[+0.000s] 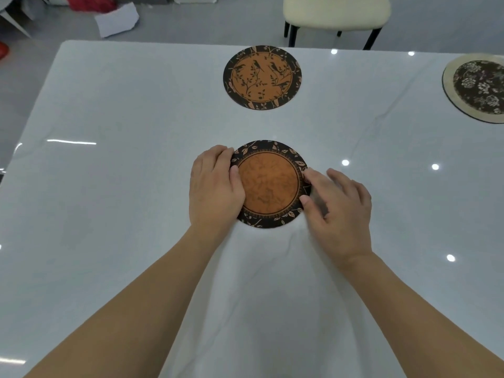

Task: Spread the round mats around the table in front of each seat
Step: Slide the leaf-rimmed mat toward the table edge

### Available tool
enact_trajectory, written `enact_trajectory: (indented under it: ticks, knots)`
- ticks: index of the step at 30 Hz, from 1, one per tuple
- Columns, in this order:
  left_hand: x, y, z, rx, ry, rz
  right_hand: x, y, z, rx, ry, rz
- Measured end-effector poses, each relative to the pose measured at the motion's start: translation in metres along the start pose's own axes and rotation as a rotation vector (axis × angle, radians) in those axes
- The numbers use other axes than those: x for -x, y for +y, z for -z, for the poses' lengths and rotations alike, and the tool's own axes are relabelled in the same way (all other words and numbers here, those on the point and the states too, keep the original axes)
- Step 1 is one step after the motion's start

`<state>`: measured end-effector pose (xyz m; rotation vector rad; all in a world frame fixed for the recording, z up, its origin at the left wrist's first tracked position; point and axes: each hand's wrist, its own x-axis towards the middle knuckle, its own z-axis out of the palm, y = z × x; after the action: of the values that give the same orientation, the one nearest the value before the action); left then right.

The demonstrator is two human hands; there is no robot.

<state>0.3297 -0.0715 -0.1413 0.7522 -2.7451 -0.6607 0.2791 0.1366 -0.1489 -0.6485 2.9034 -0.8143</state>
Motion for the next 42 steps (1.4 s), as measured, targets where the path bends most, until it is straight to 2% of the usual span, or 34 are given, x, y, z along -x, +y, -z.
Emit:
enact_trajectory:
  ticks: [9,14,20,29,35,42]
  knots:
    - [-0.004,-0.002,0.0,0.05,0.008,0.014,0.0,-0.001,-0.003,0.081,-0.066,0.074]
    - [0.001,-0.003,0.006,0.194,0.02,0.054,0.004,-0.002,-0.002,-0.04,-0.051,0.082]
    - [0.024,-0.015,0.015,0.216,-0.02,0.033,0.021,-0.015,-0.007,-0.103,-0.045,0.06]
    - [0.088,-0.041,0.043,0.267,-0.09,0.03,0.084,-0.033,-0.006,-0.258,-0.042,0.041]
    - [0.15,-0.052,0.065,0.33,-0.175,0.06,0.131,-0.051,0.0,-0.207,-0.067,0.027]
    - [0.202,-0.069,0.082,0.355,-0.292,0.021,0.185,-0.065,0.011,-0.159,-0.239,-0.046]
